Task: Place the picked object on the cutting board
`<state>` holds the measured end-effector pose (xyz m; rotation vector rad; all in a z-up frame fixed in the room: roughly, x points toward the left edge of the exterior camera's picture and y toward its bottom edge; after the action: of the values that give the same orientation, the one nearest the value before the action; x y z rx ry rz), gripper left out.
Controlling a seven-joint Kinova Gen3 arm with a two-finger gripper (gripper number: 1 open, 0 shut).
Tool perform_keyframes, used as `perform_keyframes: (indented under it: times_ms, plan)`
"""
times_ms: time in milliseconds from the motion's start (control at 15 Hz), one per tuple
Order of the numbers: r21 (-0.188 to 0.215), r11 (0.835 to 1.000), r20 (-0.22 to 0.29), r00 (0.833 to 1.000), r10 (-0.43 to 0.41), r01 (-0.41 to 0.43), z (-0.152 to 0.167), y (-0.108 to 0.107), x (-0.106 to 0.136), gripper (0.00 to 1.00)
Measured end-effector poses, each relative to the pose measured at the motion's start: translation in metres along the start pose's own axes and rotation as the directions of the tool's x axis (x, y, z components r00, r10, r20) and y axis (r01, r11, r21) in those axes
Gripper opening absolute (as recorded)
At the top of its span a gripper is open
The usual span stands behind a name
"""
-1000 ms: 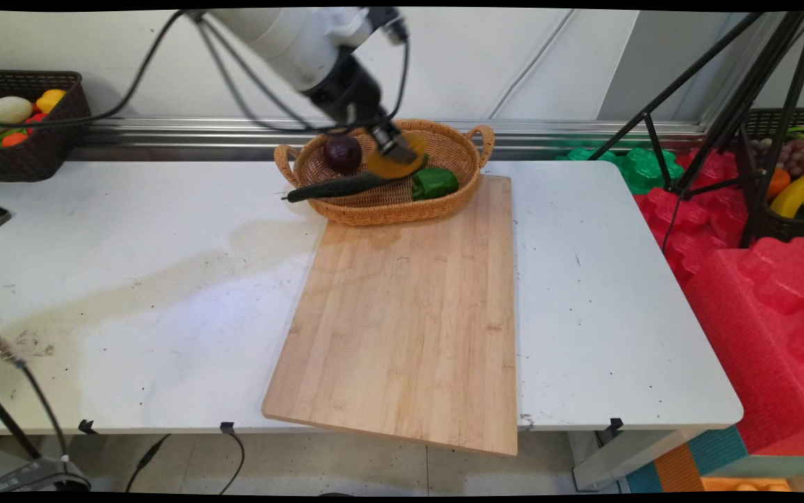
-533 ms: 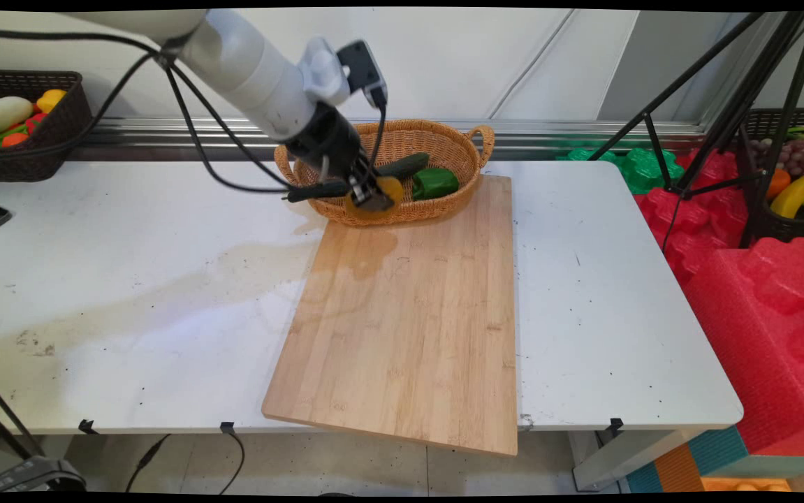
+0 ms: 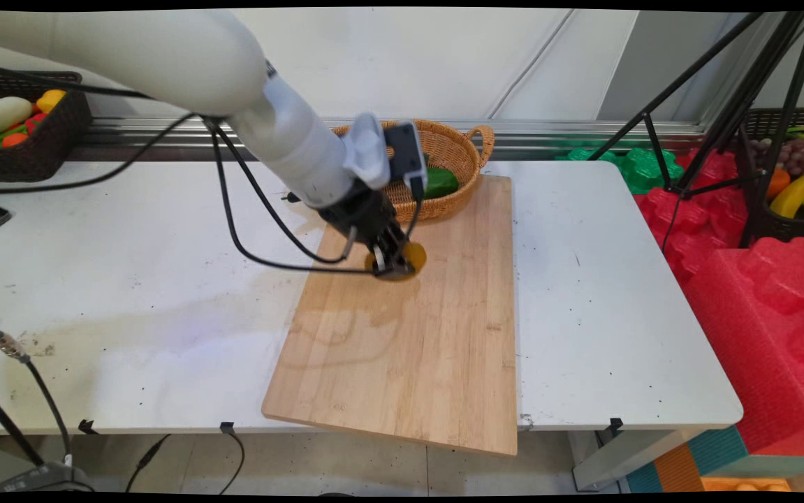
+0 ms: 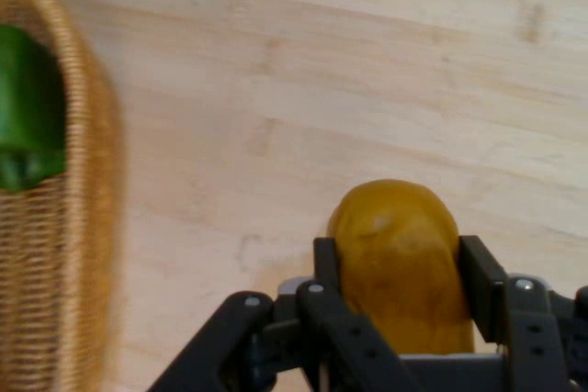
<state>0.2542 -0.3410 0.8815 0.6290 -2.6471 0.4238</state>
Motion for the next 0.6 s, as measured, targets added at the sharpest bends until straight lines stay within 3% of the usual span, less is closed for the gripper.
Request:
perform_keyframes:
  times_ms: [600]
  plan:
    - [-0.073,0.996,0.048,0.997,0.062,-0.058,0.039,0.039,0.009,0.0]
